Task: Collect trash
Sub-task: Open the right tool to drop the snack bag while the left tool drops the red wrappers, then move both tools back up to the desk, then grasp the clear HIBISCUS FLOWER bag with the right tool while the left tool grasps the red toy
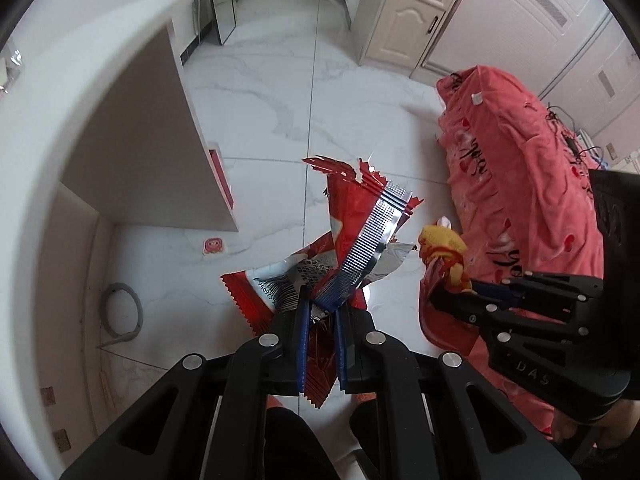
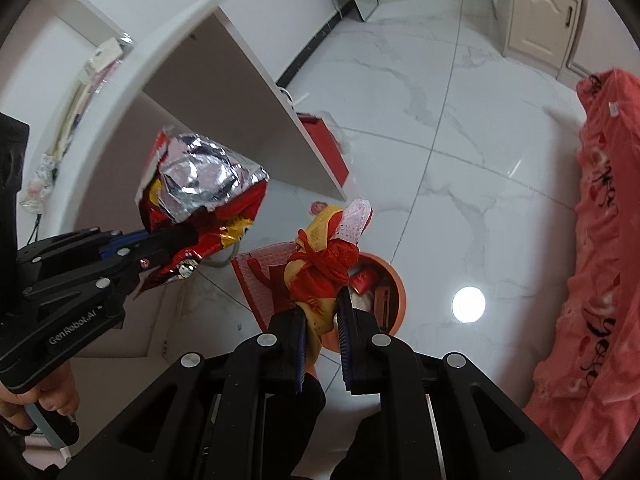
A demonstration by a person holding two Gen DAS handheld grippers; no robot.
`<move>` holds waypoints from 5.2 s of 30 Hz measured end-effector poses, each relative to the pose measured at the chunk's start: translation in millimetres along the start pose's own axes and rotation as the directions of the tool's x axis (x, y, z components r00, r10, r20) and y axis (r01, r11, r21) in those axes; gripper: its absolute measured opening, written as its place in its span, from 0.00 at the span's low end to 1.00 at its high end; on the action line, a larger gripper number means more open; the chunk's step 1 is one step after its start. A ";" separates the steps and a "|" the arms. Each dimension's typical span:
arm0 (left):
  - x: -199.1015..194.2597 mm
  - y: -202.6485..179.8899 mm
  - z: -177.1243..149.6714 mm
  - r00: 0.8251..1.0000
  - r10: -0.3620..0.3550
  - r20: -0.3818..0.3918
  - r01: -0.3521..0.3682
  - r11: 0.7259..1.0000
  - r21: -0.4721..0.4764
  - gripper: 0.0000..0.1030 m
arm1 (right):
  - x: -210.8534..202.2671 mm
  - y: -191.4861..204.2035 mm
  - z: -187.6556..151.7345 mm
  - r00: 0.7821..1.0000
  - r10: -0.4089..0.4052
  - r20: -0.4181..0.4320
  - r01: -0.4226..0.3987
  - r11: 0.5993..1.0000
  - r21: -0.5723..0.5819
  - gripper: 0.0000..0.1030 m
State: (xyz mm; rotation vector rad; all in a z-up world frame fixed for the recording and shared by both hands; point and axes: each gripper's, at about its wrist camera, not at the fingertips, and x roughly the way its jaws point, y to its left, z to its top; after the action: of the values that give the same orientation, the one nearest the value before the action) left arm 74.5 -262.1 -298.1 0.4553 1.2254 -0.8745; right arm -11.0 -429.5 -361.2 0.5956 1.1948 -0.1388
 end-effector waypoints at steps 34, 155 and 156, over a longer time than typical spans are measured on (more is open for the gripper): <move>164.5 38.9 -39.1 0.963 0.014 -0.268 -0.036 0.996 -0.077 0.41 | 205.2 -45.9 -28.7 0.976 -0.033 -0.217 0.052 0.996 0.078 0.42; -239.9 419.1 -108.8 0.891 0.405 0.205 -0.182 0.733 -0.656 0.55 | 47.6 520.7 162.8 0.963 0.270 -0.006 -0.200 0.697 -0.688 0.08; -235.7 420.7 -99.7 0.889 0.413 0.199 -0.205 0.747 -0.632 0.55 | 46.5 515.6 163.3 0.963 0.268 -0.007 -0.201 0.703 -0.683 0.08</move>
State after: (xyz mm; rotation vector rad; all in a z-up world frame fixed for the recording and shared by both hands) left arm 322.6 142.9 -167.9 -0.0114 1.0019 -0.2179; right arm 351.9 -69.3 -178.7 0.0769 0.9713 0.4815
